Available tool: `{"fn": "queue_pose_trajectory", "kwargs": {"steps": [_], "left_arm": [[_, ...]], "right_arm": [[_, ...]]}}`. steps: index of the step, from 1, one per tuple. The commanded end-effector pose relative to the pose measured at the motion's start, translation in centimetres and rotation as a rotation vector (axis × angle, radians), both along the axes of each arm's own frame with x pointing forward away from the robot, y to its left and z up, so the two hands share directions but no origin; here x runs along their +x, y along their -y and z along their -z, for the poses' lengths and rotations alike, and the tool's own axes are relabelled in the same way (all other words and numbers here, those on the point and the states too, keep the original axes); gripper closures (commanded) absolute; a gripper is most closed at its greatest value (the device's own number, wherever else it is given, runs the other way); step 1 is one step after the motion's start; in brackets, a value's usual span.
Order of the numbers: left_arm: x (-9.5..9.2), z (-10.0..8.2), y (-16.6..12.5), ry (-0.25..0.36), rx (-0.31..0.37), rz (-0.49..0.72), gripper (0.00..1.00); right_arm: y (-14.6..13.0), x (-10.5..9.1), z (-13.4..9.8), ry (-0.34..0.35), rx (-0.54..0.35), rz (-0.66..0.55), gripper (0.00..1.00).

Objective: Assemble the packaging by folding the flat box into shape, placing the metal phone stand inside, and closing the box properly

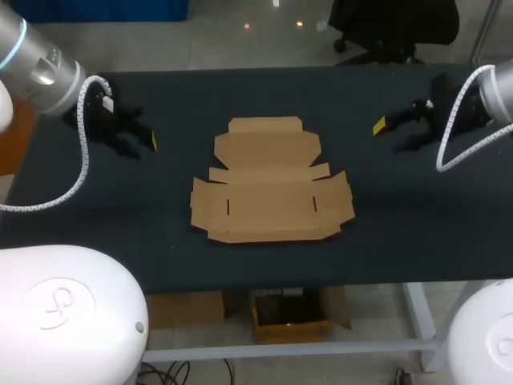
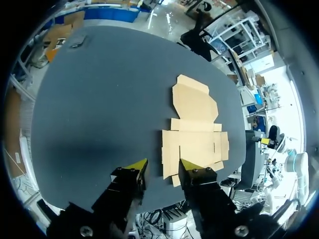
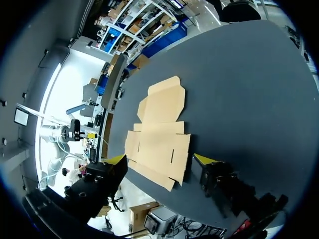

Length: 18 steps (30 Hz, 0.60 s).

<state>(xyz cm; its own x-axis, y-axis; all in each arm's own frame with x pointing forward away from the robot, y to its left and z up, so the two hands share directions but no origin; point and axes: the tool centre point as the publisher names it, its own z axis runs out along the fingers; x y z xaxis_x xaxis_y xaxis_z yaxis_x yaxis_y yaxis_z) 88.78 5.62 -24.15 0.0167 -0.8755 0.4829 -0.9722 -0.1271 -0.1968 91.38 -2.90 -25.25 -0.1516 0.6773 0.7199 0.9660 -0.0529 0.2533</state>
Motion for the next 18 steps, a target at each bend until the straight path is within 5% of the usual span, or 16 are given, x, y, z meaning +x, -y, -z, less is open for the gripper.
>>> {"fn": "queue_pose_trajectory", "kwargs": {"steps": [1,18], "left_arm": [[-0.7,-0.5,-0.3,0.009,0.008,-0.008,1.00],[1.0,-0.4,1.8,-0.017,0.082,0.054,1.00]], "right_arm": [[0.1,1.3,-0.5,-0.082,0.011,-0.049,1.00],[-0.5,2.2,0.6,-0.208,-0.106,0.027,1.00]]}}
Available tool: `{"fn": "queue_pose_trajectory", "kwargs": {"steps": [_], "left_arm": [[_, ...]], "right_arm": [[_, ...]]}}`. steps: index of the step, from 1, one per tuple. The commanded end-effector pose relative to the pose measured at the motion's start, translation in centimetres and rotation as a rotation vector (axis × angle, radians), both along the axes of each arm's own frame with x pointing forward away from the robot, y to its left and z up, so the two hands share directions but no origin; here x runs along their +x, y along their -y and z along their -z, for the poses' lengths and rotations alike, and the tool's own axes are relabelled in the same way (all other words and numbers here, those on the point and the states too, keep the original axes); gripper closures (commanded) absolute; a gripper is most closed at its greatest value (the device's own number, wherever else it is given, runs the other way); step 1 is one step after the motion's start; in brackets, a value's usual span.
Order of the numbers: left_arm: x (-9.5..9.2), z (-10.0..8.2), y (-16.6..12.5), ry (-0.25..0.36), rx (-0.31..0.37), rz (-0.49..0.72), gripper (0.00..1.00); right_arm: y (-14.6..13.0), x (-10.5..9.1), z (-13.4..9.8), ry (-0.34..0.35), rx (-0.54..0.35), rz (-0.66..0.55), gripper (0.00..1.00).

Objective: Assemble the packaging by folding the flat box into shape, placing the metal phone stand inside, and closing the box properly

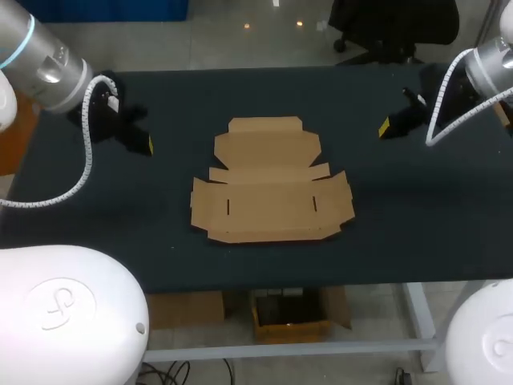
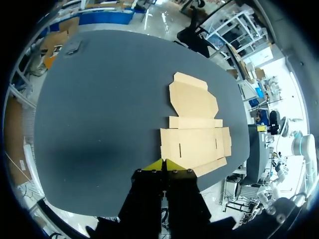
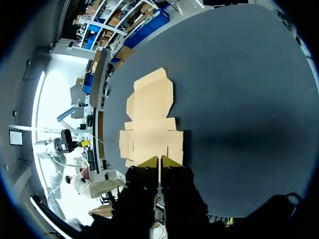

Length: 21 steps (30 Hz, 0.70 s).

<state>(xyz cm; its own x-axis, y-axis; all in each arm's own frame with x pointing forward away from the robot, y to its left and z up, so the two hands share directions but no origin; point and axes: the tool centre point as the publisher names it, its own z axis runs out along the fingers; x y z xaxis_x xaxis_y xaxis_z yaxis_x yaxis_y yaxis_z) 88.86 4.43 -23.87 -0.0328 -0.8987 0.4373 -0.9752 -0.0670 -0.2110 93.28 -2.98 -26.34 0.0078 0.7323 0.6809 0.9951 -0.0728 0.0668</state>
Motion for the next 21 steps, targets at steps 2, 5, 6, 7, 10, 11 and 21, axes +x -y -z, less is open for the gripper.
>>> {"fn": "queue_pose_trajectory", "kwargs": {"steps": [2,5,6,7,10,11,21], "left_arm": [[0.9,-0.2,0.6,-0.026,0.031,0.002,1.00],[0.9,-0.2,0.6,-0.026,0.031,0.002,1.00],[0.9,-0.2,0.6,-0.026,0.031,0.002,1.00],[0.9,-0.2,0.6,-0.026,0.031,0.002,1.00],[0.9,-0.2,0.6,-0.026,0.031,0.002,1.00],[0.9,-0.2,0.6,-0.026,0.031,0.002,1.00],[1.7,0.9,0.6,-0.001,-0.019,0.014,1.00]], "right_arm": [[-0.6,0.3,-0.4,-0.015,-0.031,-0.007,1.00],[-0.6,0.3,-0.4,-0.015,-0.031,-0.007,1.00],[-0.6,0.3,-0.4,-0.015,-0.031,-0.007,1.00],[-0.6,0.3,-0.4,-0.015,-0.031,-0.007,1.00],[-0.6,0.3,-0.4,-0.015,-0.031,-0.007,1.00],[-0.6,0.3,-0.4,-0.015,-0.031,-0.007,1.00],[-1.6,1.5,1.5,-0.026,-0.066,-0.003,1.00]]}}
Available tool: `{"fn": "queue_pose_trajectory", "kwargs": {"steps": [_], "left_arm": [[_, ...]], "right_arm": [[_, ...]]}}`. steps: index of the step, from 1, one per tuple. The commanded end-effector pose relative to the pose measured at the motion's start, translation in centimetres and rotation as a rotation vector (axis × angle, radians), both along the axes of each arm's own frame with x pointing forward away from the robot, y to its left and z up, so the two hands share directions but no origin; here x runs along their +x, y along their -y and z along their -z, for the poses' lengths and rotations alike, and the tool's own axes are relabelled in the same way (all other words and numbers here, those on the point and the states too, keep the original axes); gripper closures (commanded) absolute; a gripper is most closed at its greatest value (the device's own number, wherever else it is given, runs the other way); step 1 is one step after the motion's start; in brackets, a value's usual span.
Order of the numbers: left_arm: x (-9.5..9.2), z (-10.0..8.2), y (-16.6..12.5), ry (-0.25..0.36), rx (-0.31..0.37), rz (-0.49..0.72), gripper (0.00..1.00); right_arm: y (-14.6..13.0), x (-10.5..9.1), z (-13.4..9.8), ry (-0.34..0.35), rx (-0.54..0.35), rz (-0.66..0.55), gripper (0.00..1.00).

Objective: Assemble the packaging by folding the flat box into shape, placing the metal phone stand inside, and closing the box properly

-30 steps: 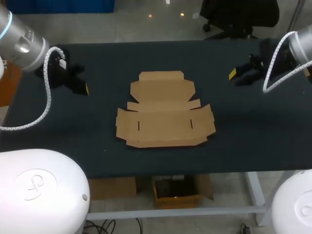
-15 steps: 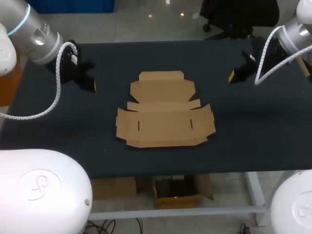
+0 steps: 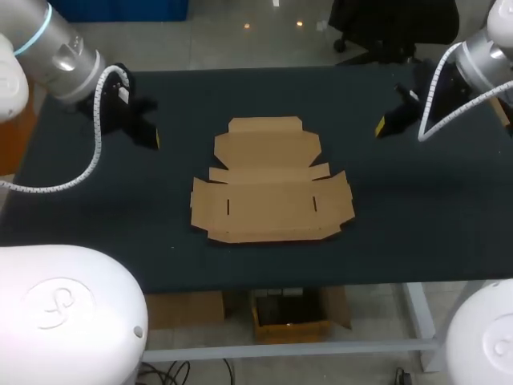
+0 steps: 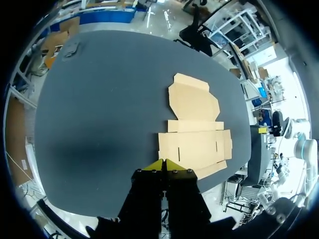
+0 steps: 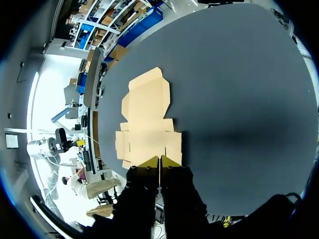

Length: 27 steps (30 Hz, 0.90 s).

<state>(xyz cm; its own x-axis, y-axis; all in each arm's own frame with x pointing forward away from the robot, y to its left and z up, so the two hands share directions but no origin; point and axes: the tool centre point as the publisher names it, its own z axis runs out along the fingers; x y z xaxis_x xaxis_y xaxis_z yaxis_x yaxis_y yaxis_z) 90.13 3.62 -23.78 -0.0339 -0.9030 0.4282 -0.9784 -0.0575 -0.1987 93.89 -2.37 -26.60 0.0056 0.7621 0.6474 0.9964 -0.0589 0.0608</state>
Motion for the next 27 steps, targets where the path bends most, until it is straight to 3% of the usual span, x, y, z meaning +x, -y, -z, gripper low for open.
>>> {"fn": "queue_pose_trajectory", "kwargs": {"steps": [1,9,15,20,27], "left_arm": [[0.6,1.3,-0.2,0.018,-0.041,0.019,1.00],[1.1,3.5,1.2,0.055,-0.044,0.038,1.00],[2.9,5.1,1.8,0.049,-0.047,0.064,1.00],[4.1,6.5,2.5,0.091,-0.047,0.107,1.00],[5.6,7.9,2.6,0.101,-0.065,0.128,1.00]], "right_arm": [[-1.2,1.0,1.5,-0.017,-0.024,0.001,1.00],[-1.7,1.7,4.3,-0.003,-0.036,-0.015,1.00],[-2.2,1.9,6.0,-0.002,-0.027,-0.027,1.00],[-2.5,2.1,7.1,-0.018,-0.012,-0.031,1.00],[-2.6,1.7,8.2,-0.034,-0.003,-0.022,1.00]]}}
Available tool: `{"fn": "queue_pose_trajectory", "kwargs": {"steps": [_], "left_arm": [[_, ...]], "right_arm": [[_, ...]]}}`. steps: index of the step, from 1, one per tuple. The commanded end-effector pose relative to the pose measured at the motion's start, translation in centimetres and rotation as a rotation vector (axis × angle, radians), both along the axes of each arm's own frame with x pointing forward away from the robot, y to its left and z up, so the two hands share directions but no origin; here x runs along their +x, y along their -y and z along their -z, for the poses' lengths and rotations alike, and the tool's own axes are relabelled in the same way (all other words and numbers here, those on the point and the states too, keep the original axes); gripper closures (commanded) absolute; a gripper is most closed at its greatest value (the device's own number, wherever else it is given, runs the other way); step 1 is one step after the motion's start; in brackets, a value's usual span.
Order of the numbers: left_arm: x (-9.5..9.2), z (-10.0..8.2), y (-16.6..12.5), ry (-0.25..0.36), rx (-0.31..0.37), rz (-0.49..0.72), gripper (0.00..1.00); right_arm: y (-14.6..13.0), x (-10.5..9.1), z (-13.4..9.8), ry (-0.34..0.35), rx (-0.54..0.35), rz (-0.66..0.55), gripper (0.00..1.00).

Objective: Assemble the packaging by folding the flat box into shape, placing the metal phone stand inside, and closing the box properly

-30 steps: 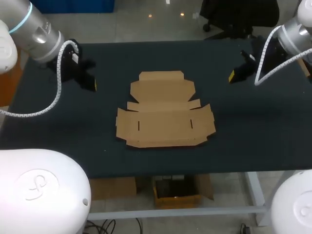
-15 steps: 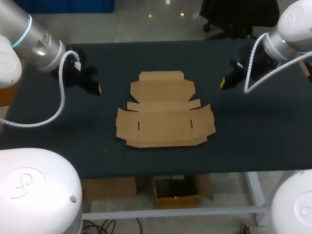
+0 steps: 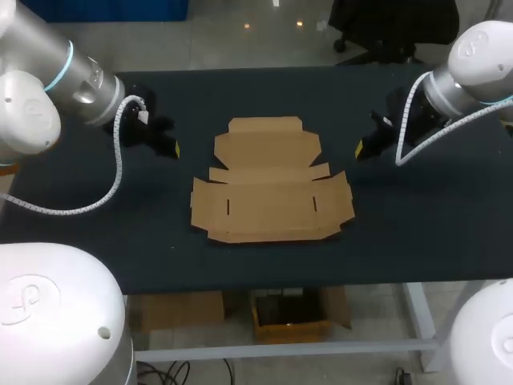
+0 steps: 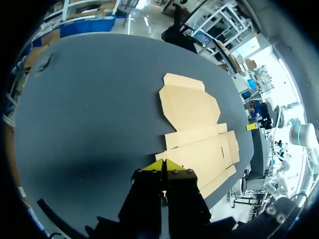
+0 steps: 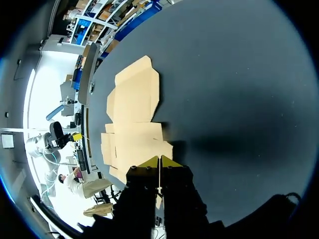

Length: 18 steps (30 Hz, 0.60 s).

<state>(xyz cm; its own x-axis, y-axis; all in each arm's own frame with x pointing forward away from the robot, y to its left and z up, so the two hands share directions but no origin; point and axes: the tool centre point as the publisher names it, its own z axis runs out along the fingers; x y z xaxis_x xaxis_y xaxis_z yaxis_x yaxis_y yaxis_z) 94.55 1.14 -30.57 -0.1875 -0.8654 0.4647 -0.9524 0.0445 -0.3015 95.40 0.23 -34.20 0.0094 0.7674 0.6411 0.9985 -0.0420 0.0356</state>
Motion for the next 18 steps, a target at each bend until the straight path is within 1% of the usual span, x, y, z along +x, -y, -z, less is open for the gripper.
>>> {"fn": "queue_pose_trajectory", "kwargs": {"steps": [1,6,13,16,18], "left_arm": [[1.5,1.3,0.2,-0.011,-0.011,0.016,1.00],[2.0,1.8,0.4,-0.009,-0.008,0.032,1.00],[2.3,2.6,0.4,0.006,-0.031,0.050,1.00],[2.4,2.9,0.3,-0.017,-0.049,0.045,1.00],[2.4,2.9,0.3,-0.017,-0.049,0.045,1.00]], "right_arm": [[0.1,0.1,0.9,-0.015,0.009,-0.002,1.00],[0.2,0.1,1.5,-0.016,0.019,0.000,1.00],[-0.3,0.2,2.8,-0.028,0.032,-0.001,1.00],[-0.3,0.1,3.3,-0.037,0.046,0.005,1.00],[-0.3,0.1,3.5,-0.049,0.054,0.006,1.00]]}}
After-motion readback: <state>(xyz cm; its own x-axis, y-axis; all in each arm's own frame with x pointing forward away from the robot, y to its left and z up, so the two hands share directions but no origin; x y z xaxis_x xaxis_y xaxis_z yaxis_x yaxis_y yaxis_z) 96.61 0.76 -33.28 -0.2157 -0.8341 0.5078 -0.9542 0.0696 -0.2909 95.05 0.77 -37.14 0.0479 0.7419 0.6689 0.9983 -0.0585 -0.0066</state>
